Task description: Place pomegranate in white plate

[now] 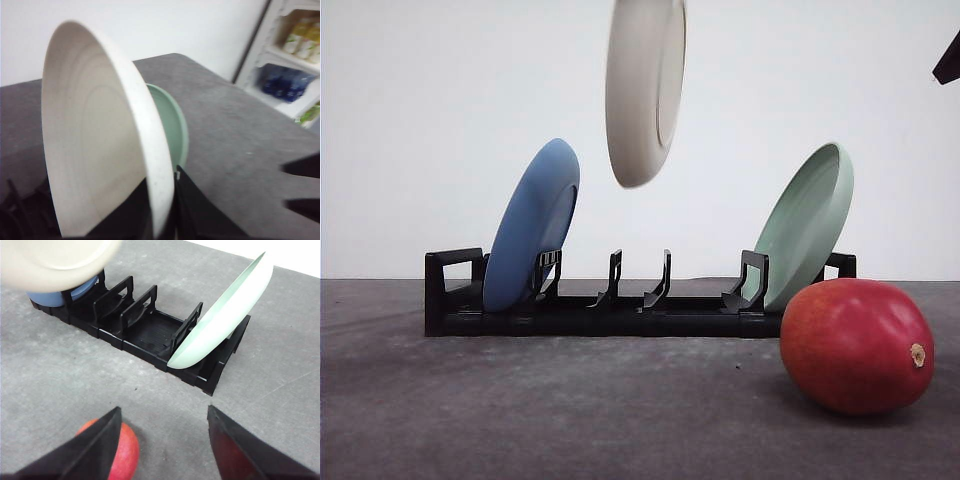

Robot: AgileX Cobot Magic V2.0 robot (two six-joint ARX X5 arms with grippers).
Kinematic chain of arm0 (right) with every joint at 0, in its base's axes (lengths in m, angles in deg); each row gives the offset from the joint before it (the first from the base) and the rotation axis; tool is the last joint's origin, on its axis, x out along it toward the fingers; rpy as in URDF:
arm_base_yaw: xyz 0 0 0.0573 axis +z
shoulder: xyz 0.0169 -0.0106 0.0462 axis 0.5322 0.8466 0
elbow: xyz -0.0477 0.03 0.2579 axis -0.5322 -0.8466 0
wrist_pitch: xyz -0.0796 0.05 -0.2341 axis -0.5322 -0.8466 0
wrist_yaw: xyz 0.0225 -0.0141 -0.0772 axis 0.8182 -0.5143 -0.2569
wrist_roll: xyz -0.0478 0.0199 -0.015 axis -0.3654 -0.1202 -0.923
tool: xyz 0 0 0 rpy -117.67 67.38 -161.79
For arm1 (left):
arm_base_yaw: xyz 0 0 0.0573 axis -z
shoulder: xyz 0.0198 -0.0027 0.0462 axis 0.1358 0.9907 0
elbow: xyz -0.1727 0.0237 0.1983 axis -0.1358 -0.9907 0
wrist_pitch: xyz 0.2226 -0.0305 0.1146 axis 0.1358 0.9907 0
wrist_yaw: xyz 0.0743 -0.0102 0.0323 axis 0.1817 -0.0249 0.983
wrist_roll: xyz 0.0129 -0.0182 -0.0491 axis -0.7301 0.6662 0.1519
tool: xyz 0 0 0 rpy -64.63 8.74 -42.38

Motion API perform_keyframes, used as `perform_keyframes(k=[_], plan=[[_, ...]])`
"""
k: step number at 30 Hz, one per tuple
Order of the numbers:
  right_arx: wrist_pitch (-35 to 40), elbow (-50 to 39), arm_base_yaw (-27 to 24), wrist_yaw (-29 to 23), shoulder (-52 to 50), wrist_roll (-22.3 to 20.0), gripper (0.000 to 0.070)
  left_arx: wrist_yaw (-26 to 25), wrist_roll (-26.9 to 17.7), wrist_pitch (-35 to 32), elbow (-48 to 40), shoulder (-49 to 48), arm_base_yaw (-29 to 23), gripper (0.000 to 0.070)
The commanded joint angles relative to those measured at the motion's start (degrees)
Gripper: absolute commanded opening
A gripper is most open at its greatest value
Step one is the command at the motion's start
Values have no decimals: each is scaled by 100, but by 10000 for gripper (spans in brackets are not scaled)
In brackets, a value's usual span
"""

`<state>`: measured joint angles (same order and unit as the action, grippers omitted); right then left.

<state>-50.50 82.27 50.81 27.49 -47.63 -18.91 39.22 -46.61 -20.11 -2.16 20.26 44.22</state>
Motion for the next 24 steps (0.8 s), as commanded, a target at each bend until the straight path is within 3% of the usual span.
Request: perform_keyframes(k=[1, 8, 12, 18, 24], plan=[[36, 76, 24, -20, 15, -31, 348, 14, 126, -26, -180, -262, 158, 10], [-50, 76, 24, -20, 15, -29, 348, 739, 99, 41, -1286, -1395, 633, 10], [-53, 76, 24, -17, 15, -26, 348, 1065, -159, 588, -1712, -1839, 985, 10], [-51, 76, 26, -18, 15, -24, 348, 1556, -1311, 1805, -1808, -1802, 1572, 10], [-49, 76, 24, -17, 15, -24, 348, 1972, -2437, 1873, -1808, -1105, 1879, 10]])
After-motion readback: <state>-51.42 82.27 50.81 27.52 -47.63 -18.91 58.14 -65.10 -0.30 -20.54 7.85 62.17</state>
